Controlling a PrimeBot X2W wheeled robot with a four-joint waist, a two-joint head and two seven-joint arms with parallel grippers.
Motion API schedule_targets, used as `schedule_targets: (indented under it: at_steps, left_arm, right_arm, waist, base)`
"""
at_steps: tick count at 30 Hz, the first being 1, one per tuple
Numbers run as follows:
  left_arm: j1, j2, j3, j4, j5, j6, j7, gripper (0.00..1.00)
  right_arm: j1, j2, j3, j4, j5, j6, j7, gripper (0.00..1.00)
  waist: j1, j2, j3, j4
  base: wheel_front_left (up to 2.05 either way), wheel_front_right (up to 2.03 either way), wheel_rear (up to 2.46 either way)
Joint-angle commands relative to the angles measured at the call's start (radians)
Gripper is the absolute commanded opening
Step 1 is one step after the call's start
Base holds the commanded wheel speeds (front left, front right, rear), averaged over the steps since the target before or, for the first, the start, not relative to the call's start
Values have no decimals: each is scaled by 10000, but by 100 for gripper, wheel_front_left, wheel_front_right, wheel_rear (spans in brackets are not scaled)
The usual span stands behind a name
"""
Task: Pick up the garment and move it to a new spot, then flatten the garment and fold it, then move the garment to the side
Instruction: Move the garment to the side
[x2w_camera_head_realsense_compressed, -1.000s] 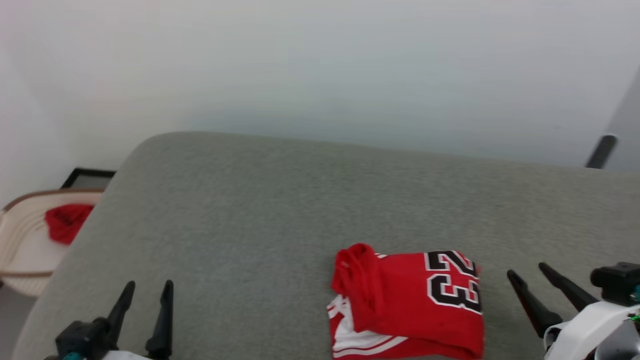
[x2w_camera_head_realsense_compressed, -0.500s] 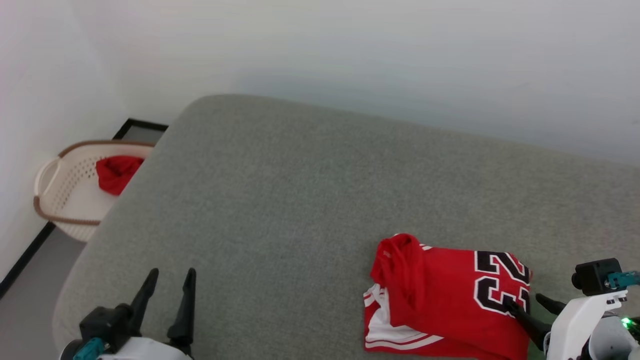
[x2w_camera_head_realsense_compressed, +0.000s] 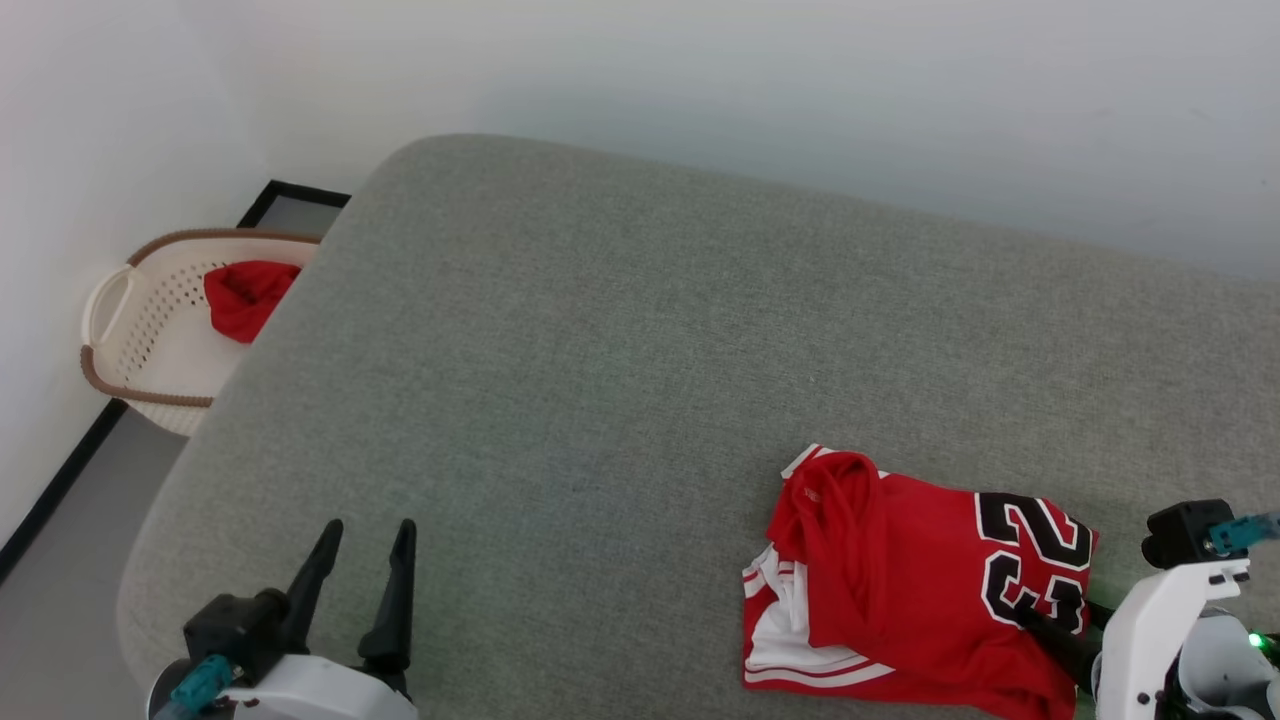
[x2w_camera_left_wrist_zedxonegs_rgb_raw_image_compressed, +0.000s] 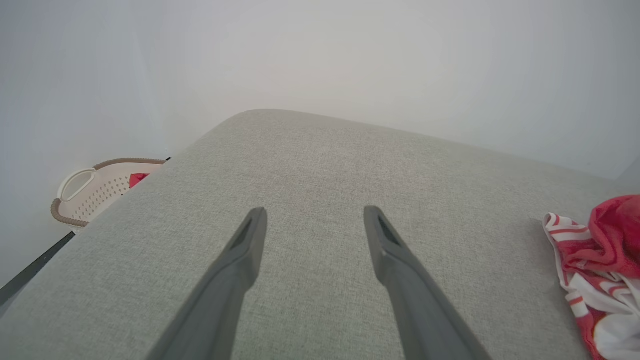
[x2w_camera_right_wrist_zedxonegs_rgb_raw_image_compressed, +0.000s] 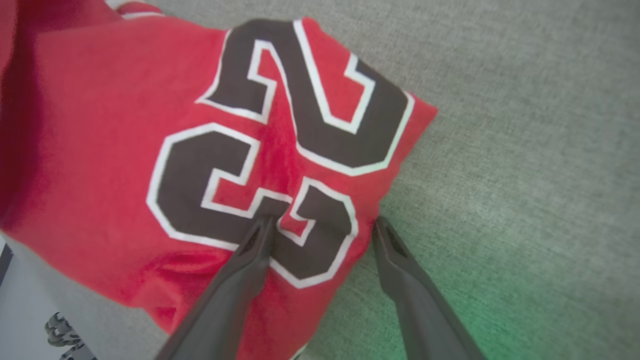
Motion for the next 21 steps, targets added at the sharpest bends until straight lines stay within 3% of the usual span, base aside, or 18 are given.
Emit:
schedule_targets:
  at_steps: [1,4,5,6,13,21]
  left_arm:
    - [-102,-12,0,44,-78,-39,-58,100]
    - [-134,-28,-13,102,-133,-47,-68,100]
    - [-146,-24,-10,120,-130,-46,-67,100]
    - [-156,-27,-7,130,-130,-49,-72,100]
    - [-220,-59,-8,196,-180,-63,-92,100]
    - [-238,-17,158,58,-78,-67,-92,100]
  right_arm:
    - [58,215,-10,250,-28,-12,283,100]
    - [37,462,-85,398,-112,-12,687,100]
    - [7,548,-73,438,-80,-12,831,95]
    - [-35,614,-72,464,-75,-12,933,0]
    - [-396,720,-185,367,8,-13,1251,0]
    - [-845,91,-388,-385,120,-14,1439,0]
  waist:
    - [0,0,49,2]
    - [0,0,94,3]
    - [0,0,105,0]
    - [0,0,117,-2]
    - [0,0,167,-32]
    - [0,0,60,-349]
  base:
    - [0,0,0]
    - [0,0,0]
    - [0,0,0]
    - [0,0,0]
    - [0,0,0]
    - [0,0,0]
